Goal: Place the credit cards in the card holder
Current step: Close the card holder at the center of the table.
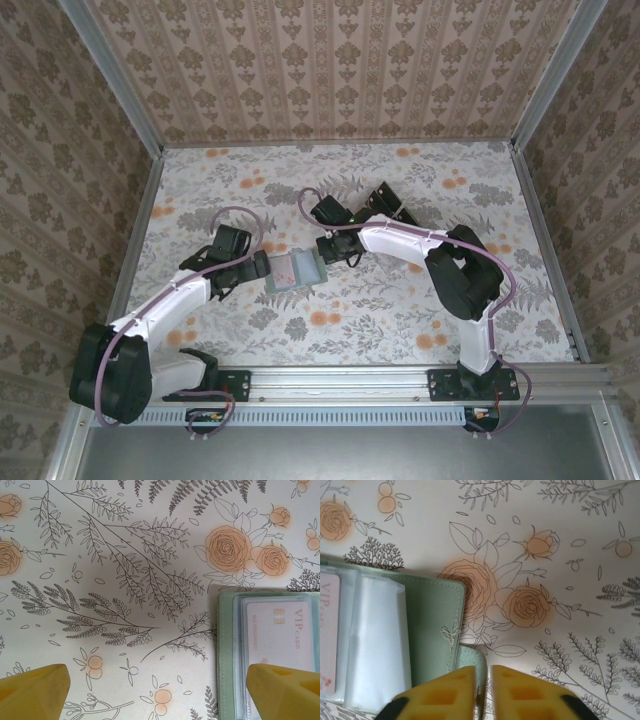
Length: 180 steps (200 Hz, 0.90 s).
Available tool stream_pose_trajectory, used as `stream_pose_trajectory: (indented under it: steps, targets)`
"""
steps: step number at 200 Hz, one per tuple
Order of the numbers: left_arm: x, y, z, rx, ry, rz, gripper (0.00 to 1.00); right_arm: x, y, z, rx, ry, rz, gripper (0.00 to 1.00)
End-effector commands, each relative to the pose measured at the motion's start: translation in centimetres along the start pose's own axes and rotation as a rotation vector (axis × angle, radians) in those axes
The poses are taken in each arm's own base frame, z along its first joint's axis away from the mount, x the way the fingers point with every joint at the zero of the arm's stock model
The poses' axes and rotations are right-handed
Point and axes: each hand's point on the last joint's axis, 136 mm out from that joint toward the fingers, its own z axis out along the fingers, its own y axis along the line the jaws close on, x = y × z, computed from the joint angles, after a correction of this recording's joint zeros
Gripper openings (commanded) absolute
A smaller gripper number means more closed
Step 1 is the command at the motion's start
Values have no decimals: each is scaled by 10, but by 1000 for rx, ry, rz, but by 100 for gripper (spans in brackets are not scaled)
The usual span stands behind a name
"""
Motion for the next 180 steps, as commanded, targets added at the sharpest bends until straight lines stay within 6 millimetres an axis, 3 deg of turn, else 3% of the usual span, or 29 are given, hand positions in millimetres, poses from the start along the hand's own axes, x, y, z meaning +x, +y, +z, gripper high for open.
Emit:
stream_pose_trajectory:
  steps: [1,23,63,117,180]
  targets:
    - [-9,-9,0,42,-13,2,100,8,-8,7,18,21,7,5]
    - [-15,-25,2,122,-28,0,100,10,-7,3,3,17,16,0]
    - [-19,-55,14,273,-37,-28,100,15,-4,-2,-26,9,38,0]
    - [-9,-66,41,315,7,-59,100,17,-3,-1,-46,6,60,0]
    - [-1,-73,55,341,29,-64,100,16,0,2,-62,4,64,0]
